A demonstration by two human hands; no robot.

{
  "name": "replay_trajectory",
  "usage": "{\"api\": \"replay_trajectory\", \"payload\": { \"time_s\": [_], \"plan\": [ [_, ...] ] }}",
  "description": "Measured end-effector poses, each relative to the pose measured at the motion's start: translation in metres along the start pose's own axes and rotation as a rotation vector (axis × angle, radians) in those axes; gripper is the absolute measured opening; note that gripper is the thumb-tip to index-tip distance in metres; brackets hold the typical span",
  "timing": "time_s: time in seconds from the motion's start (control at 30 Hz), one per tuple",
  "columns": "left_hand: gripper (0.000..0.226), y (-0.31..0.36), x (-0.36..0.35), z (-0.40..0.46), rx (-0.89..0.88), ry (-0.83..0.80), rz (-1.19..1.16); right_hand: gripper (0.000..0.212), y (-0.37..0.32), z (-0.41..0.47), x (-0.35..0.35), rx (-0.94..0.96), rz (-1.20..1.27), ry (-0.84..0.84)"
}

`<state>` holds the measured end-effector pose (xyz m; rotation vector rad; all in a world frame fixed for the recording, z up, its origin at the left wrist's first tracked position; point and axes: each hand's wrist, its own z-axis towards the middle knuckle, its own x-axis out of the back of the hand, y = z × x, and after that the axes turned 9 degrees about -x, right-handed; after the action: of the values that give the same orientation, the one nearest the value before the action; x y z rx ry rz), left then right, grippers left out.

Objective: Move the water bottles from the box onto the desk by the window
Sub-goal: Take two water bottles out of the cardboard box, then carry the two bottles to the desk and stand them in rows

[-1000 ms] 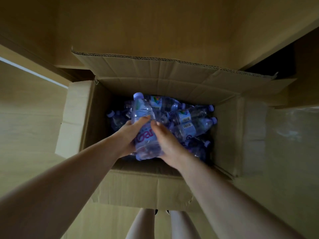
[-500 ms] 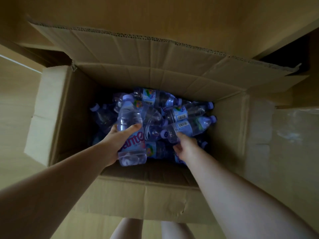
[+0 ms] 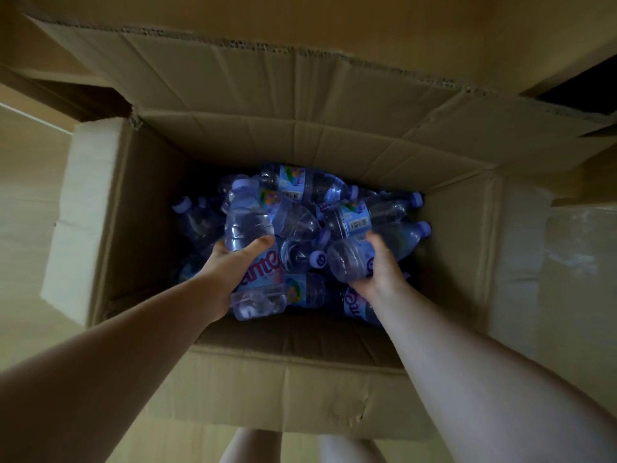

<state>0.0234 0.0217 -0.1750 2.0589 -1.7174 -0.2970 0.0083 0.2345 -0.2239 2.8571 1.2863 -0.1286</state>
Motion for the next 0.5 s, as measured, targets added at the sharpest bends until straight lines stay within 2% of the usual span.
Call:
{"api": "replay_trajectory", "payload": {
  "time_s": [0.07, 0.17, 0.3, 0.5],
  "plan": [
    [0.061, 0.003, 0.006, -0.010, -0.004, 0.003, 0.026, 0.044, 0.003, -0.011, 0.008, 0.005, -0.080, 0.022],
    [0.045, 0.016, 0.017, -0.035, -0.051, 0.015, 0.091, 0.045, 0.009, -0.046, 0.011, -0.047, -0.205, 0.058],
    [0.037, 0.029, 0.034, -0.081, -0.130, 0.037, 0.113, 0.067, 0.035, -0.098, 0.012, -0.075, -0.345, -0.011],
    [0.036, 0.037, 0.063, -0.164, -0.204, 0.109, 0.049, 0.064, 0.065, -0.185, -0.004, -0.093, -0.480, -0.118]
  ]
}}
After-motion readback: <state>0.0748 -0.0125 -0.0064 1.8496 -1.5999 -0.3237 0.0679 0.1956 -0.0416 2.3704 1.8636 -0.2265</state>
